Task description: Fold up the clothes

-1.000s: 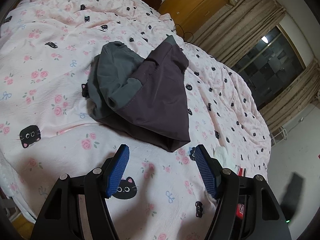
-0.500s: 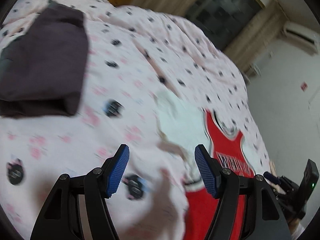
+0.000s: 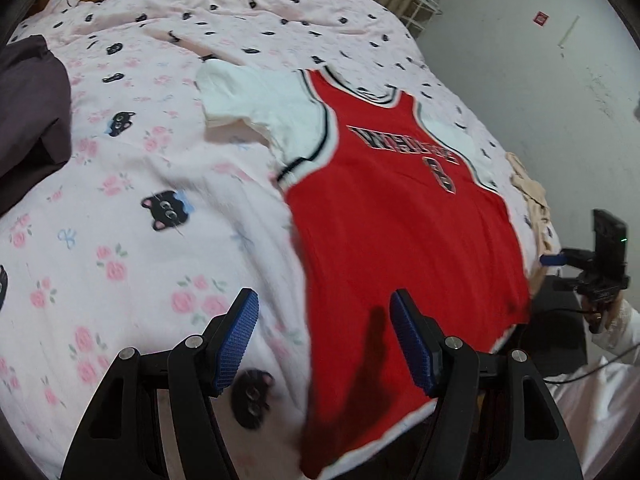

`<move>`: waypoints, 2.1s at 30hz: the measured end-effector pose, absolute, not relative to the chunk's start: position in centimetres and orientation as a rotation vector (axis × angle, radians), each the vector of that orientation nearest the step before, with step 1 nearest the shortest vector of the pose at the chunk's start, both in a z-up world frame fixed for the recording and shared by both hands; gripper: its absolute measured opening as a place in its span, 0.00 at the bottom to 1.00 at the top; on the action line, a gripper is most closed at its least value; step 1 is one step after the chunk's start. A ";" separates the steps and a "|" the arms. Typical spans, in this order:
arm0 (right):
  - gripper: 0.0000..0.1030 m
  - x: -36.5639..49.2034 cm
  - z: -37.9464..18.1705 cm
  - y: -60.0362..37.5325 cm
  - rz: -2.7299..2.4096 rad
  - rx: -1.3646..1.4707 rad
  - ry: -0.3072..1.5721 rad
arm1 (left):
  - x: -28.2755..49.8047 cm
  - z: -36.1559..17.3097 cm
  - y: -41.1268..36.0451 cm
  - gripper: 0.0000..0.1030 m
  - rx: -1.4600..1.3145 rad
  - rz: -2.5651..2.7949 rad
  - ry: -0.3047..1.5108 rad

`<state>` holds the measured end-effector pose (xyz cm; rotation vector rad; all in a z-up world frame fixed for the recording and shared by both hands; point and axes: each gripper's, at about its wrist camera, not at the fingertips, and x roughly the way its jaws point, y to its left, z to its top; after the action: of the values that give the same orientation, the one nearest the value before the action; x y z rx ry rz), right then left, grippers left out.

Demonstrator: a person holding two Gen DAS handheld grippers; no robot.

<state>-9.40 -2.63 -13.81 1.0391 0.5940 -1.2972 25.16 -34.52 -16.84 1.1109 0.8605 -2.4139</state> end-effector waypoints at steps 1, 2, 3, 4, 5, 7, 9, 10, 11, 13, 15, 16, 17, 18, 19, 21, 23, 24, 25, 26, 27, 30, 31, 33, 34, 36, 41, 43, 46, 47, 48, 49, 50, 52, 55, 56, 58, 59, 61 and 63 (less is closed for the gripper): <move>0.65 -9.3 -14.2 -2.2 -1.289 1.048 0.599 | 25.2 -16.7 -34.4 0.61 1.120 -2.416 0.886; 0.65 -8.8 -14.3 -1.7 -1.276 1.039 0.616 | 25.1 -16.6 -34.1 0.61 1.154 -2.409 0.915; 0.65 -8.3 -14.5 -1.2 -1.263 1.029 0.633 | 25.0 -16.0 -33.6 0.61 1.202 -2.409 0.894; 0.65 -7.8 -14.6 -0.7 -1.250 1.020 0.651 | 24.9 -15.4 -33.1 0.61 1.250 -2.409 0.871; 0.65 -7.2 -14.7 -0.3 -1.238 1.008 0.670 | 24.8 -14.9 -32.6 0.61 1.298 -2.408 0.847; 0.65 -5.5 -14.8 0.2 -1.228 0.953 0.730 | 24.5 -13.5 -30.2 0.62 1.402 -2.418 0.654; 0.65 -3.9 -15.0 0.7 -1.218 0.904 0.781 | 24.2 -12.6 -27.5 0.62 1.483 -2.422 0.421; 0.65 -3.1 -15.2 0.9 -1.213 0.881 0.802 | 24.1 -12.4 -26.1 0.62 1.507 -2.428 0.311; 0.65 -2.2 -15.5 0.9 -1.201 0.864 0.817 | 24.0 -12.2 -24.6 0.64 1.527 -2.432 0.199; 0.63 -1.0 -16.1 1.0 -1.164 0.873 0.813 | 23.8 -13.1 -22.2 0.67 1.582 -2.435 0.017; 0.60 -0.6 -16.6 1.1 -1.120 0.927 0.751 | 23.6 -14.0 -19.7 0.67 1.631 -2.428 -0.167; 0.59 -0.5 -16.7 1.2 -1.110 0.944 0.729 | 23.7 -14.6 -18.9 0.67 1.648 -2.437 -0.230; 0.59 -0.5 -16.8 1.2 -1.100 0.959 0.706 | 23.8 -15.3 -18.0 0.67 1.665 -2.445 -0.292; 0.59 -0.5 -16.9 1.2 -1.091 0.973 0.685 | 24.0 -15.9 -17.3 0.67 1.676 -2.459 -0.338; 0.59 -0.4 -17.0 1.3 -1.093 0.975 0.678 | 24.0 -16.4 -16.9 0.67 1.690 -2.477 -0.365; 0.59 -0.4 -16.9 1.3 -1.097 0.981 0.661 | 23.9 -17.2 -16.6 0.65 1.705 -2.506 -0.385; 0.59 -0.5 -16.8 1.6 -1.099 0.985 0.645 | 23.9 -17.9 -16.7 0.53 1.703 -2.501 -0.410; 0.59 -0.5 -16.8 1.8 -1.097 0.988 0.638 | 23.9 -18.1 -16.9 0.50 1.699 -2.490 -0.427; 0.59 -0.5 -16.8 1.9 -1.096 0.993 0.634 | 23.8 -18.5 -16.8 0.41 1.693 -2.475 -0.479; 0.59 -0.6 -16.9 2.0 -1.095 0.998 0.630 | 23.7 -18.9 -16.7 0.33 1.687 -2.459 -0.531; 0.59 -0.5 -16.9 2.0 -1.091 1.003 0.625 | 23.8 -19.6 -16.3 0.31 1.688 -2.429 -0.624; 0.59 -0.4 -17.1 2.3 -1.081 1.014 0.614 | 24.0 -21.7 -15.3 0.30 1.690 -2.334 -0.877; 0.59 -0.3 -17.0 2.4 -1.080 1.014 0.612 | 24.2 -22.3 -14.9 0.30 1.702 -2.303 -0.952; 0.59 -0.3 -16.9 2.4 -1.078 1.017 0.604 | 24.6 -23.2 -14.2 0.30 1.698 -2.263 -1.084; 0.59 -0.2 -16.9 2.4 -1.078 1.019 0.600 | 24.7 -23.6 -14.0 0.30 1.680 -2.232 -1.150; 0.59 -0.3 -17.0 2.4 -1.076 1.028 0.593 | 24.9 -24.4 -13.7 0.28 1.641 -2.180 -1.260; 0.59 -0.6 -16.9 2.5 -1.078 1.041 0.590 | 25.1 -24.9 -13.2 0.08 1.587 -2.124 -1.377; 0.59 -0.8 -16.8 2.6 -1.083 1.043 0.591 | 25.1 -24.1 -13.0 0.08 1.572 -2.150 -1.335; 0.59 -0.9 -16.9 2.5 -1.084 1.049 0.590 | 25.5 -23.5 -13.1 0.08 1.572 -2.153 -1.328; 0.59 -0.9 -17.0 2.5 -1.084 1.051 0.590 | 25.7 -23.7 -13.1 0.08 1.584 -2.151 -1.327; 0.59 -0.9 -17.1 2.4 -1.083 1.053 0.592 | 25.8 -23.6 -13.0 0.08 1.594 -2.157 -1.321; 0.59 -1.0 -17.2 2.3 -1.083 1.055 0.594 | 25.8 -23.6 -12.9 0.08 1.605 -2.162 -1.314; 0.59 -1.0 -17.2 2.2 -1.083 1.056 0.595 | 25.9 -23.6 -12.8 0.08 1.616 -2.168 -1.307; 0.60 -1.1 -17.3 2.3 -1.083 1.058 0.594 | 25.9 -23.3 -12.7 0.08 1.629 -2.187 -1.278; 0.60 -1.1 -17.5 2.4 -1.083 1.062 0.589 | 25.8 -22.9 -12.8 0.08 1.622 -2.205 -1.255; 0.60 -1.2 -17.6 2.4 -1.084 1.065 0.588 | 25.7 -22.9 -12.9 0.08 1.620 -2.205 -1.247; 0.60 -1.2 -17.7 2.3 -1.085 1.070 0.589 | 25.5 -22.7 -13.0 0.08 1.622 -2.212 -1.232; 0.60 -1.2 -17.7 2.3 -1.087 1.071 0.590 | 25.5 -22.6 -13.0 0.08 1.618 -2.218 -1.231; 0.60 -1.4 -17.8 2.5 -1.090 1.072 0.588 | 25.5 -22.2 -13.0 0.08 1.619 -2.237 -1.209; 0.60 -1.4 -17.8 2.7 -1.095 1.071 0.583 | 25.5 -21.8 -13.0 0.07 1.619 -2.252 -1.190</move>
<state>-1.38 2.71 -17.78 1.0712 0.5825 -1.0954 25.54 -12.98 -21.77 1.6186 -1.1903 -2.2525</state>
